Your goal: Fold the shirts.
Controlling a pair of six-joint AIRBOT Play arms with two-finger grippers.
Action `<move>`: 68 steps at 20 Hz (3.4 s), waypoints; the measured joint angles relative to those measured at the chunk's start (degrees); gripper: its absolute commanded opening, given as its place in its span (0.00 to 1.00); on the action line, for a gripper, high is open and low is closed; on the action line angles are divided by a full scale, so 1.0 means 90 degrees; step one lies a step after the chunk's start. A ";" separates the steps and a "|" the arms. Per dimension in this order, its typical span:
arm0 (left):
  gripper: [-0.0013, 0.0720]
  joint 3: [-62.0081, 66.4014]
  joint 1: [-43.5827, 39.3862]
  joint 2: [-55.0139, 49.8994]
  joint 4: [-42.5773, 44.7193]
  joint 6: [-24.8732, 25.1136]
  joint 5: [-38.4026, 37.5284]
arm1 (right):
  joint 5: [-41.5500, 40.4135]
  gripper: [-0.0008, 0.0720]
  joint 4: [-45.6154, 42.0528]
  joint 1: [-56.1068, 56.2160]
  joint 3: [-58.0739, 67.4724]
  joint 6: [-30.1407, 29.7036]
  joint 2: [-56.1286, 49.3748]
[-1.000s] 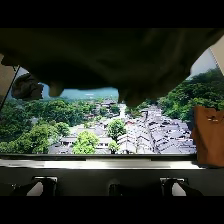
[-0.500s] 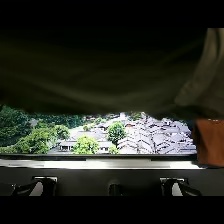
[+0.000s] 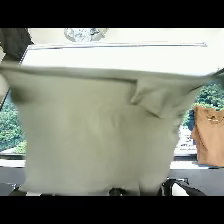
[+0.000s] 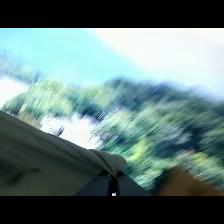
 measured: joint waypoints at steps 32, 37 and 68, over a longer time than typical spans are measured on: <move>0.06 0.0495 -0.0304 -0.5336 -0.0374 0.0393 -0.1559 | -0.0257 0.07 -0.0345 0.0532 -0.0952 0.0923 -0.3373; 0.06 -0.0233 -0.0359 -0.5316 -0.0342 0.0330 -0.2067 | 0.0005 0.07 0.0053 0.0525 -0.1970 0.1200 -0.3310; 0.55 -0.5428 0.0304 -0.2093 0.0721 0.0491 -0.0544 | -0.0415 0.70 -0.0151 -0.0253 -0.5083 0.0461 -0.0913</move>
